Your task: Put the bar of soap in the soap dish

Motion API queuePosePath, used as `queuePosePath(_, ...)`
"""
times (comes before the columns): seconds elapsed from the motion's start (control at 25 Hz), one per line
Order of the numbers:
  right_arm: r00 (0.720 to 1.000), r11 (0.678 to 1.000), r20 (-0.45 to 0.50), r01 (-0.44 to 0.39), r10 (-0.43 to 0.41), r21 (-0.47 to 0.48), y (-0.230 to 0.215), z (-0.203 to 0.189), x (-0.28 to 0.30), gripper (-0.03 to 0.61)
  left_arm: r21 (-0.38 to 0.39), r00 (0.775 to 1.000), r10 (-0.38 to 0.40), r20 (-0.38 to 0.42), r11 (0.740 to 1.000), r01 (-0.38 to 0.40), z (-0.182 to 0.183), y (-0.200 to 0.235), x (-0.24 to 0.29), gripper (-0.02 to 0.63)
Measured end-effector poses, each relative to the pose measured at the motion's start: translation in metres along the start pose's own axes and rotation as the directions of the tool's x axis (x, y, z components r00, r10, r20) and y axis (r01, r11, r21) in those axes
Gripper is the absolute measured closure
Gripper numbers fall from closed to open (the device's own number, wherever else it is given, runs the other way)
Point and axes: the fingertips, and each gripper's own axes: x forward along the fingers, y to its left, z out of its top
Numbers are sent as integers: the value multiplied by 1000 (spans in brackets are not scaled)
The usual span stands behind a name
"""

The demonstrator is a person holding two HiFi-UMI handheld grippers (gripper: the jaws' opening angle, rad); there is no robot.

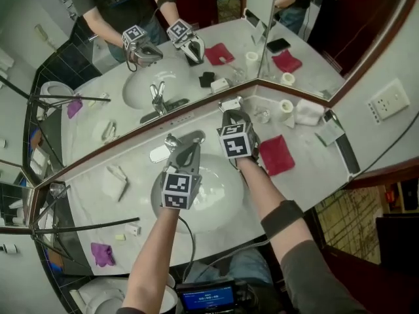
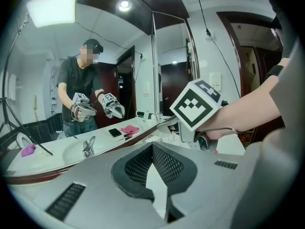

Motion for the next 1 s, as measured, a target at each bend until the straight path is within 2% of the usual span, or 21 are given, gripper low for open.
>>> queuePosePath(0.2, 999, 999, 24, -33, 33, 12, 11, -12, -63, 561, 6, 1000, -24, 19, 1000, 24, 8, -14, -32, 614)
queuePosePath(0.36, 998, 999, 46, -45, 44, 26, 4, -35, -103, 560, -10, 999, -32, 26, 999, 33, 6, -21, -57, 614)
queuePosePath(0.56, 997, 998, 45, -58, 58, -2, -1, -52, -157, 560, -26, 998, -48, 31, 998, 49, -1, -29, -85, 614)
queuePosePath(1.0, 999, 997, 31, 3, -5, 74, -14, -100, -257, 560, -27, 994, -88, 65, 996, 90, -5, -44, -141, 614)
